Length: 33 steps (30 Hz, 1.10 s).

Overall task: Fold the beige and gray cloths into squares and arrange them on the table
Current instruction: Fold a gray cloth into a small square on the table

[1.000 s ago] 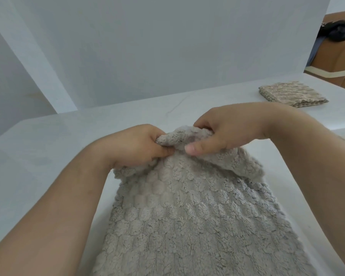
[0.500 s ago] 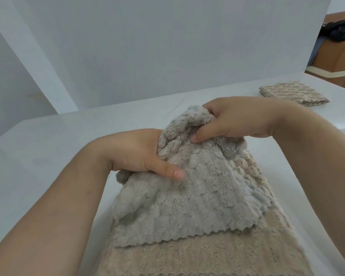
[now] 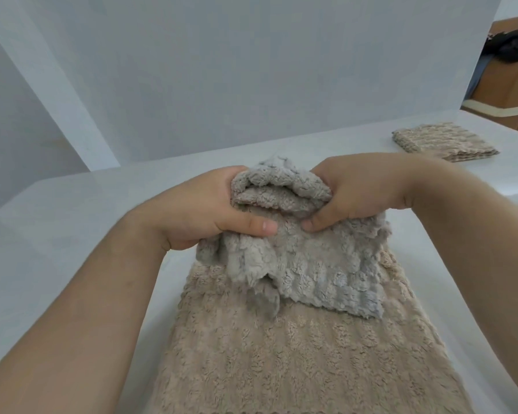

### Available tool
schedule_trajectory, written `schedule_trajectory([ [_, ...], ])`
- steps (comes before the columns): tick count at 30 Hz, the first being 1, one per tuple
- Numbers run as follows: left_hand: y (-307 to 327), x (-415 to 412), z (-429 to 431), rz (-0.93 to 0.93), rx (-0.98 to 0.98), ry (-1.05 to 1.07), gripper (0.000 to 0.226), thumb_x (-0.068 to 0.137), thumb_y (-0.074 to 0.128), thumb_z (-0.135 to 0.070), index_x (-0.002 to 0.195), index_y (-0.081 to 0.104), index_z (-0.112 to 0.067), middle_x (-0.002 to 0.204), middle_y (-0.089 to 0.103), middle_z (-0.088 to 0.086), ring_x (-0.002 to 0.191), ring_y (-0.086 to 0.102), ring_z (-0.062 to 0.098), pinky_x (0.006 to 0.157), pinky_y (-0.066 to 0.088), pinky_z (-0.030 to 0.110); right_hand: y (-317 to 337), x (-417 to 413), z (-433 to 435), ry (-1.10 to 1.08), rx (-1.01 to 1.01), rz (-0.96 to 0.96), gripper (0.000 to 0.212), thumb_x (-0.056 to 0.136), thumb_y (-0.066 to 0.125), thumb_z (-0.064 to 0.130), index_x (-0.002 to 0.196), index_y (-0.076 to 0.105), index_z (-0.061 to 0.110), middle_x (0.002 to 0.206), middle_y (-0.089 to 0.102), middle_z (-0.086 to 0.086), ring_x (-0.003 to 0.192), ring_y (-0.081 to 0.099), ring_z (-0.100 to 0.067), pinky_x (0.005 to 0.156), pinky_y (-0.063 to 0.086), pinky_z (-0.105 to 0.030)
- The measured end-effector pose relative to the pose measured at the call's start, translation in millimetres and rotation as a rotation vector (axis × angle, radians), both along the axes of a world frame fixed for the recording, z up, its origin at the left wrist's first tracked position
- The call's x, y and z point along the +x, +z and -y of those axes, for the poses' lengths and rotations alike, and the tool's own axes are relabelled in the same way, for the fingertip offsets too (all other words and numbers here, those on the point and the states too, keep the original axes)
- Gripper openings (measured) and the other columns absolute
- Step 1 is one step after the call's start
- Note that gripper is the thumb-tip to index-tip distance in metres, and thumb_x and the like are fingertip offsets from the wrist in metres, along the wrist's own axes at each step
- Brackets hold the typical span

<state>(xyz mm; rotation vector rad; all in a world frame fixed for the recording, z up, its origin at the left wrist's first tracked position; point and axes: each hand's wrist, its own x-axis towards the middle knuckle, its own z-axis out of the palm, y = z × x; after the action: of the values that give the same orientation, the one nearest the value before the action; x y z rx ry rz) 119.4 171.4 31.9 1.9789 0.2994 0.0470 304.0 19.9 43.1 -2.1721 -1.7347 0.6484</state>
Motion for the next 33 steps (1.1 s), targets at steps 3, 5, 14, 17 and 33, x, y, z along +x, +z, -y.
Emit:
schedule_trajectory([
  [3, 4, -4, -1, -0.053, 0.113, 0.007, 0.059, 0.072, 0.085, -0.001, 0.125, 0.062, -0.014, 0.11, 0.076, 0.006, 0.1, 0.074, 0.022, 0.071, 0.061, 0.035, 1, 4, 0, -0.077, 0.11, -0.166, 0.017, 0.086, 0.08, 0.025, 0.102, 0.073, 0.025, 0.091, 0.078, 0.013, 0.08, 0.074, -0.004, 0.084, 0.058, -0.033],
  [5, 5, -6, -3, -0.168, 0.252, 0.005, 0.051, 0.072, 0.09, -0.017, 0.117, 0.067, -0.024, 0.103, 0.077, 0.004, 0.09, 0.075, 0.026, 0.067, 0.061, 0.048, 1, 7, 0, -0.083, 0.135, -0.324, 0.025, 0.087, 0.079, 0.018, 0.11, 0.071, 0.021, 0.098, 0.079, 0.008, 0.088, 0.076, -0.01, 0.085, 0.06, -0.036],
  [14, 9, -14, -8, -0.29, 0.203, -0.016, 0.031, 0.072, 0.086, -0.014, 0.098, 0.07, -0.02, 0.088, 0.078, 0.01, 0.071, 0.071, 0.03, 0.049, 0.049, 0.032, 3, 7, 2, -0.125, 0.183, -0.122, 0.049, 0.073, 0.091, 0.028, 0.114, 0.065, 0.029, 0.102, 0.074, 0.013, 0.091, 0.071, -0.006, 0.079, 0.058, -0.026],
  [17, 8, -17, -19, -0.207, 0.125, 0.062, 0.05, 0.069, 0.085, 0.003, 0.113, 0.066, -0.009, 0.107, 0.077, 0.007, 0.1, 0.074, 0.023, 0.077, 0.062, 0.034, 3, 14, 1, -0.234, 0.23, 0.007, 0.047, 0.07, 0.09, 0.04, 0.11, 0.068, 0.028, 0.093, 0.074, 0.013, 0.086, 0.07, -0.01, 0.081, 0.055, -0.032],
  [33, -33, 1, -47, -0.152, 0.192, 0.434, 0.035, 0.073, 0.089, -0.018, 0.104, 0.073, -0.018, 0.096, 0.078, 0.003, 0.095, 0.075, 0.025, 0.088, 0.06, 0.045, -24, 45, -10, -0.399, 0.157, 0.216, 0.044, 0.081, 0.082, 0.031, 0.114, 0.057, 0.018, 0.101, 0.063, -0.003, 0.082, 0.056, -0.021, 0.067, 0.046, -0.034],
])
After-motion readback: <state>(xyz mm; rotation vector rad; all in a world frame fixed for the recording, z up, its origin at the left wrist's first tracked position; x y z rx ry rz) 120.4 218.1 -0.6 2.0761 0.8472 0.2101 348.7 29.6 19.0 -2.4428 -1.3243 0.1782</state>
